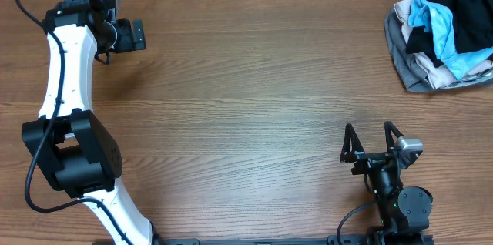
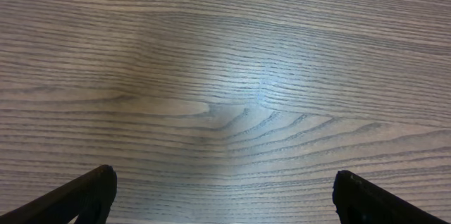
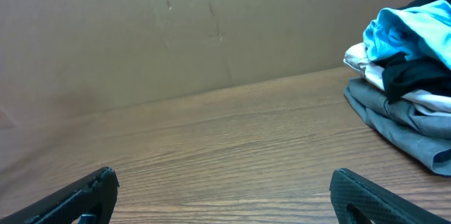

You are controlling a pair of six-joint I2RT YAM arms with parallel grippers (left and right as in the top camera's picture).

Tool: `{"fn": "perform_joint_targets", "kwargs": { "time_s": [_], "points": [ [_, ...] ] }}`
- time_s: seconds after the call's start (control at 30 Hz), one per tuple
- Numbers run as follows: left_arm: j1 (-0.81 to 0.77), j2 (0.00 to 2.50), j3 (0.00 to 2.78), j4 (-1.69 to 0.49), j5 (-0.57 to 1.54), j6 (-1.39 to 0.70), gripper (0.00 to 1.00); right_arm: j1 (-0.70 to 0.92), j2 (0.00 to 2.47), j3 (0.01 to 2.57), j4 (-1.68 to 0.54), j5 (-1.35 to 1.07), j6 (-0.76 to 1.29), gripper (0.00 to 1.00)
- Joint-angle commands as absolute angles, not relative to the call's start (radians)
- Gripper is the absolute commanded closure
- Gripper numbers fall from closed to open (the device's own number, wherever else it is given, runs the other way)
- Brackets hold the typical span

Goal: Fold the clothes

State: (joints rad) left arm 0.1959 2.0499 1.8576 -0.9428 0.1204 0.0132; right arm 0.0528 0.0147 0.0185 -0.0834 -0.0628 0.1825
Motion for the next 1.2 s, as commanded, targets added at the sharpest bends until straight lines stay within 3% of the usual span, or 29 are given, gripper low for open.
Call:
{"fn": "perform_joint_targets", "kwargs": {
  "time_s": [0.0,0.53,0.9,1.0,1.17],
  "points": [
    [0.189,2.056,1.867,-0.941,0.127,0.0,0.0,0.05,0.003,0.008,-0.081,-0.053,0.18,0.0],
    [0.184,2.019,1.867,-0.942,0.123,0.0,0.0,0.05,0.003,0.008,-0.081,-0.053,0.18,0.0],
    [-0.006,1.642,1.867,-0.944,0.115,0.003,0.0,0.05,0.003,0.008,-0.081,-0.053,0.18,0.0],
    [-0.08,1.526,1.86,-0.946,-0.051,0.057,0.0,0.05,0.003,0.008,-0.081,-0.053,0.18,0.0],
    [-0.091,1.375,1.75,-0.815,0.003,0.056,0.0,0.05,0.003,0.008,-0.081,-0.053,0.18,0.0]
  ]
}}
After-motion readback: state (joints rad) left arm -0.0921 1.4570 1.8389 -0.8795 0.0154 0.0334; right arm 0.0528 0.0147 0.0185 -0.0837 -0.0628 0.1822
